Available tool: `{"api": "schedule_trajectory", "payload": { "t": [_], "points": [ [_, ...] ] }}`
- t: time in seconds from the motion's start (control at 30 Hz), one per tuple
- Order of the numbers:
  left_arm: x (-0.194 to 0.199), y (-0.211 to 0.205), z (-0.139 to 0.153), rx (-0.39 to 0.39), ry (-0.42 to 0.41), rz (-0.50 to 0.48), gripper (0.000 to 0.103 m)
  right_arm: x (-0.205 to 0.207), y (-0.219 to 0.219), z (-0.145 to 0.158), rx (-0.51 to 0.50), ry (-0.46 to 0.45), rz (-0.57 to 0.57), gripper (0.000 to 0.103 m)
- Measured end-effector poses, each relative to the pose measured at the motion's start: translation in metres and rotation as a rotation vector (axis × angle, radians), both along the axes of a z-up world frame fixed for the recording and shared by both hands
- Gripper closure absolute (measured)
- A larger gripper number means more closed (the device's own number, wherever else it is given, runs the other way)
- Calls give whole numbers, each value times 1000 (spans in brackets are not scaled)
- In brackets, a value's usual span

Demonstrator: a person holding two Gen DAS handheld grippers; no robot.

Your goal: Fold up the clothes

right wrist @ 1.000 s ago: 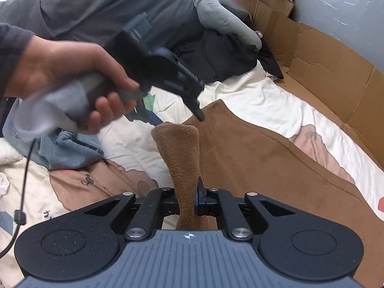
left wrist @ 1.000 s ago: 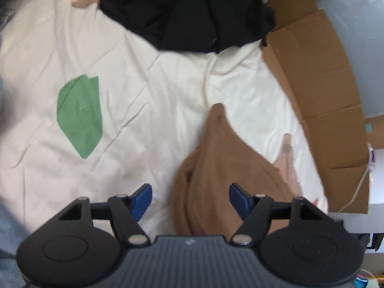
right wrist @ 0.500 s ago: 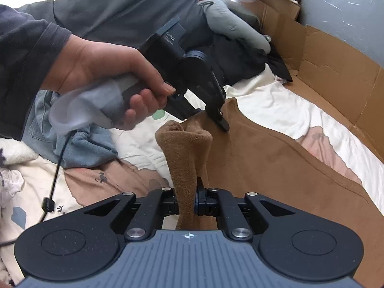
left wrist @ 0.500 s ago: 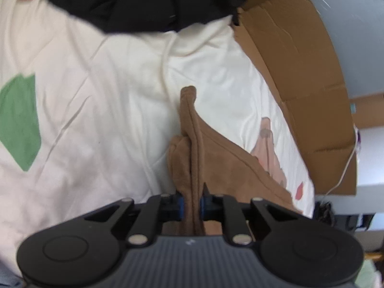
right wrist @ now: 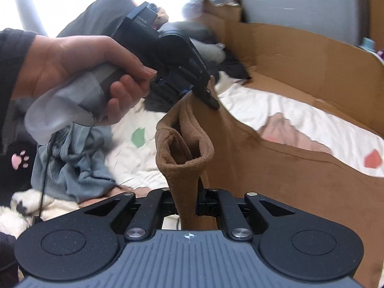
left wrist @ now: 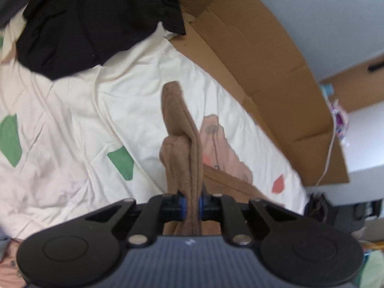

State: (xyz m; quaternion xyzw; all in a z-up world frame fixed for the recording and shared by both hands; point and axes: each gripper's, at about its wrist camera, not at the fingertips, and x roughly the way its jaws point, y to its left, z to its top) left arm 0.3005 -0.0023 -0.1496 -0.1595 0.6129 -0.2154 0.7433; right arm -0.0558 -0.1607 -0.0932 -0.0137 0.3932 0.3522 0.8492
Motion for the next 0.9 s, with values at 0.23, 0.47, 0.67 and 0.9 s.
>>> {"api": "schedule_trajectory", "payload": {
  "t": [0.23, 0.47, 0.67, 0.9],
  "points": [
    [-24, -36, 21, -14, -20, -2, 93, -11, -37, 4, 17, -7, -68, 98],
    [-41, -60, 29, -30, -33, -4, 93, -20, -78, 2, 97, 0, -185, 98],
    [-50, -85, 30, -37, -41, -40, 93, -24, -104, -5, 165, 26, -261, 99],
    [-63, -117, 23, -59, -36, -75, 93, -25, -121, -14, 179, 35, -293, 100]
  ]
}}
